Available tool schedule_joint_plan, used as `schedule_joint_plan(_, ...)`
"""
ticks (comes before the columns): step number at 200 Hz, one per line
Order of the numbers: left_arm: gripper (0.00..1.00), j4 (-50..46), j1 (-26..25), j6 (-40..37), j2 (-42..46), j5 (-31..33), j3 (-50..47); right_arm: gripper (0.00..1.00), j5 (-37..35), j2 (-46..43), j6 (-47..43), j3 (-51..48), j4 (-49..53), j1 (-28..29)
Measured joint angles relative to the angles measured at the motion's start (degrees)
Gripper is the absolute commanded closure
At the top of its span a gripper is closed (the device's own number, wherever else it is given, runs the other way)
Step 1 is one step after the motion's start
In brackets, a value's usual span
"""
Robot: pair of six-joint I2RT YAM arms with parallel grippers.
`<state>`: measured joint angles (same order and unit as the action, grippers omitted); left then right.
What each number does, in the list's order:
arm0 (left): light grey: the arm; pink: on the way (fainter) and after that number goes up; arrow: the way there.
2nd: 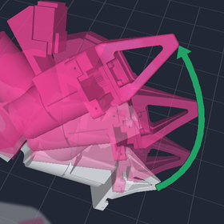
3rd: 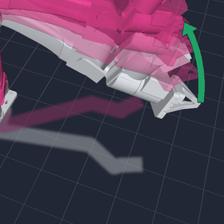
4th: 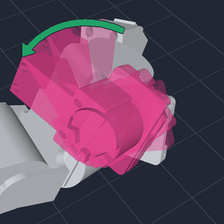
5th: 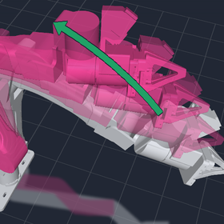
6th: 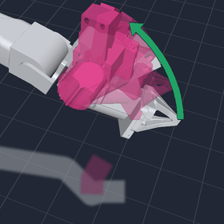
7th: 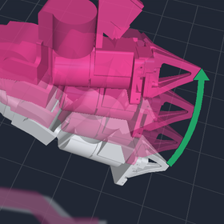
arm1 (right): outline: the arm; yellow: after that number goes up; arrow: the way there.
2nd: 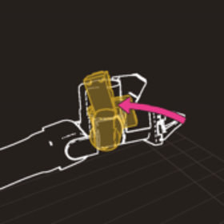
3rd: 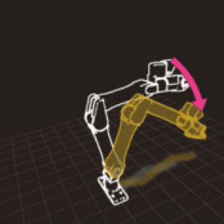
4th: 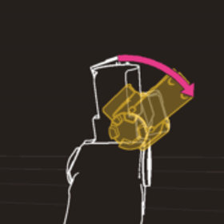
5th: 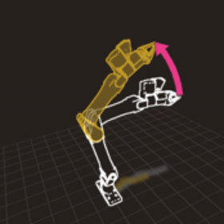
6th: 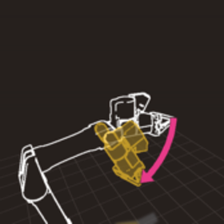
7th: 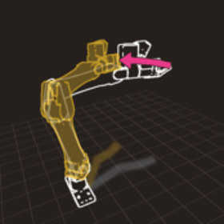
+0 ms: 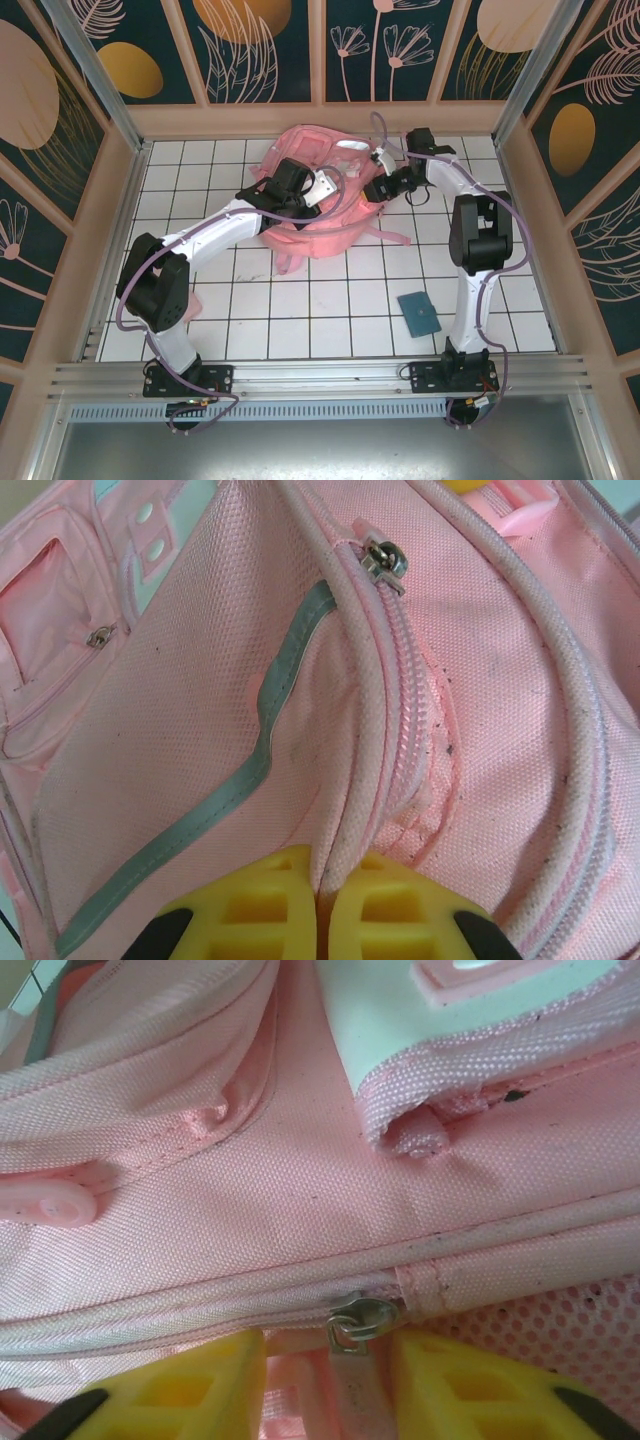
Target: Pack books, pencil case, and school supplies into a backpack
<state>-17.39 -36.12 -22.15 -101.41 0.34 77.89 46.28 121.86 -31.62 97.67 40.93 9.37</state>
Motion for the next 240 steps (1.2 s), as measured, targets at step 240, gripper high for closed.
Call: schedule_joint_plan(240, 1.00, 1.33, -0.02, 5.22, 0.09, 0.20, 0.00, 1.00, -8.61, -21.55, 9.90, -20.92, -9.27, 12.02)
